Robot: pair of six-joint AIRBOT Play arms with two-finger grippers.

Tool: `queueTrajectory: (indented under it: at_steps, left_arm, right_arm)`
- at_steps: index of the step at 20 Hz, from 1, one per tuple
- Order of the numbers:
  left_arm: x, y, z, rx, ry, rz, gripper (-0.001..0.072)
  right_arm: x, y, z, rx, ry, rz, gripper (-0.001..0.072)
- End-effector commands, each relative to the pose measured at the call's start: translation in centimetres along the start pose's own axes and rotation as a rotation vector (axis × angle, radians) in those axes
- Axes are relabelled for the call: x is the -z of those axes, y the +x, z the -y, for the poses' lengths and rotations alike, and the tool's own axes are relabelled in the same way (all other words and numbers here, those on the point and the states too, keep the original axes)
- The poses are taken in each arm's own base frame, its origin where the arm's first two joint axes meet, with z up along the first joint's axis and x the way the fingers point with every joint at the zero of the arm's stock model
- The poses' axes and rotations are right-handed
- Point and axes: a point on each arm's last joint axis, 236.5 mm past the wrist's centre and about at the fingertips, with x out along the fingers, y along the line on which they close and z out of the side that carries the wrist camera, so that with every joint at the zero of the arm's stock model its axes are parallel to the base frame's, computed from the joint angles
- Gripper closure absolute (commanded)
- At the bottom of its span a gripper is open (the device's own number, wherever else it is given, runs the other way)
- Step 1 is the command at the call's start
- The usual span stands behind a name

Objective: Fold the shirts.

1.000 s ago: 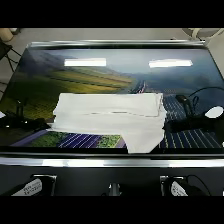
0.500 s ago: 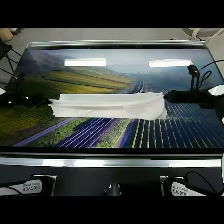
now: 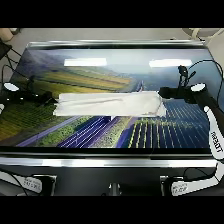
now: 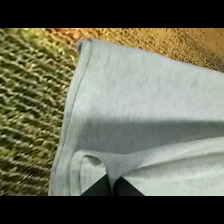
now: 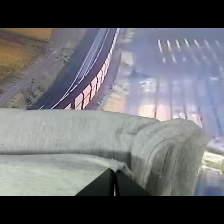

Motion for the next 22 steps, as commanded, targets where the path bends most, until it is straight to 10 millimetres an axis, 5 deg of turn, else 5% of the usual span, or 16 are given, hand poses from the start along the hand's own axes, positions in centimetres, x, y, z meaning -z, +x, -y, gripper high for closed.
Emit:
queueTrajectory:
  at_steps: [1,8,14,15,16,17,19,22]
  left_arm:
    - [0.6,2.5,-0.8,0.013,-0.034,-0.043,0.068]
    - [-4.8,0.9,2.6,0.101,-0.059,0.136,0.068]
    - [-3.6,4.0,0.3,0.085,-0.212,0.069,0.0663]
    - [-3.4,4.5,0.1,0.086,-0.237,0.056,0.0512]
    - [-3.5,4.5,0.4,0.095,-0.24,0.057,0.027]
    - [-3.9,4.0,0.6,0.1,-0.233,0.071,0.0145]
    - [-5.6,1.5,1.1,0.106,-0.185,0.126,0.0087]
    - [-8.2,-4.4,2.3,0.108,-0.088,0.243,0.0091]
  right_arm:
    - [1.5,1.5,0.5,-0.008,0.014,-0.046,0.0689]
    - [2.4,1.5,-0.2,-0.04,-0.011,-0.083,0.0687]
    - [2.4,1.5,-0.1,-0.038,-0.01,-0.08,0.0687]
    - [2.4,1.5,-0.1,-0.038,-0.01,-0.08,0.0686]
    - [2.2,1.5,0.0,-0.034,-0.011,-0.075,0.0669]
    - [2.1,1.4,0.0,-0.031,-0.014,-0.07,0.0506]
    - [1.4,-0.2,0.1,-0.038,-0.093,-0.065,0.0036]
    - [3.2,-4.1,4.3,0.04,-0.144,-0.187,-0.0002]
